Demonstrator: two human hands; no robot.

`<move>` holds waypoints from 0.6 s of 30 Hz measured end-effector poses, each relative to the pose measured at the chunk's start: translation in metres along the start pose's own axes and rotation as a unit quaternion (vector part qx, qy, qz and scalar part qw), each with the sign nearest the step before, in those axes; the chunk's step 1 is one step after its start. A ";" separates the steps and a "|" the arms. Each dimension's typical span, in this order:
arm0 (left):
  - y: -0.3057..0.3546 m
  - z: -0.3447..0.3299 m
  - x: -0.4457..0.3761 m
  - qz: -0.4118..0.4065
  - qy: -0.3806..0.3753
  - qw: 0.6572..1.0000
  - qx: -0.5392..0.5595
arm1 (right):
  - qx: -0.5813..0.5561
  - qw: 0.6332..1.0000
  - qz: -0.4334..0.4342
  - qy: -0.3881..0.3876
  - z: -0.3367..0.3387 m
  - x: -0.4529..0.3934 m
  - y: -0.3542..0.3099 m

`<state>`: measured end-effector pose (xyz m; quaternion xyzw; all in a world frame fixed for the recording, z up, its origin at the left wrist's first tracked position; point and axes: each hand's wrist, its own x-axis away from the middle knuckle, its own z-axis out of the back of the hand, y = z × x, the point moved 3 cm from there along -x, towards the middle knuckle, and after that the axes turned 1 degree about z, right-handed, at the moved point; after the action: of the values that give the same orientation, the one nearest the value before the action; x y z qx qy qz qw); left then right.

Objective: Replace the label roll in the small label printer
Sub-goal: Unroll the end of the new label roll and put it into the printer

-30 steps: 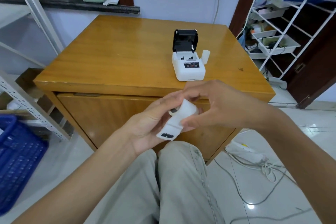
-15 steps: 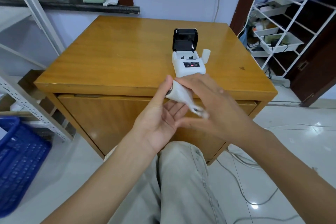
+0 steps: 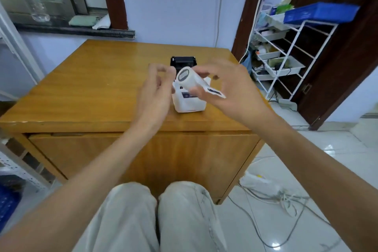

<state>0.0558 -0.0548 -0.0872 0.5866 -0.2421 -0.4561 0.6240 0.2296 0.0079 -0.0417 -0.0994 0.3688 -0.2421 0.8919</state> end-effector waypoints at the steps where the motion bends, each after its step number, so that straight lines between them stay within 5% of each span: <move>1: -0.009 0.004 -0.019 -0.061 -0.004 0.991 -0.121 | -0.026 0.999 -0.031 -0.012 0.000 -0.011 0.010; 6: -0.051 0.000 -0.065 -0.069 -0.191 0.932 -0.301 | -0.063 0.986 -0.135 -0.076 -0.015 -0.055 0.069; 18: -0.061 -0.008 -0.075 -0.107 -0.195 0.907 -0.358 | -0.016 0.972 -0.126 -0.198 -0.052 -0.064 0.099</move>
<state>0.0106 0.0194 -0.1293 0.2454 -0.1153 -0.6815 0.6797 0.1891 0.1255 -0.0744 -0.2056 0.1730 -0.3215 0.9080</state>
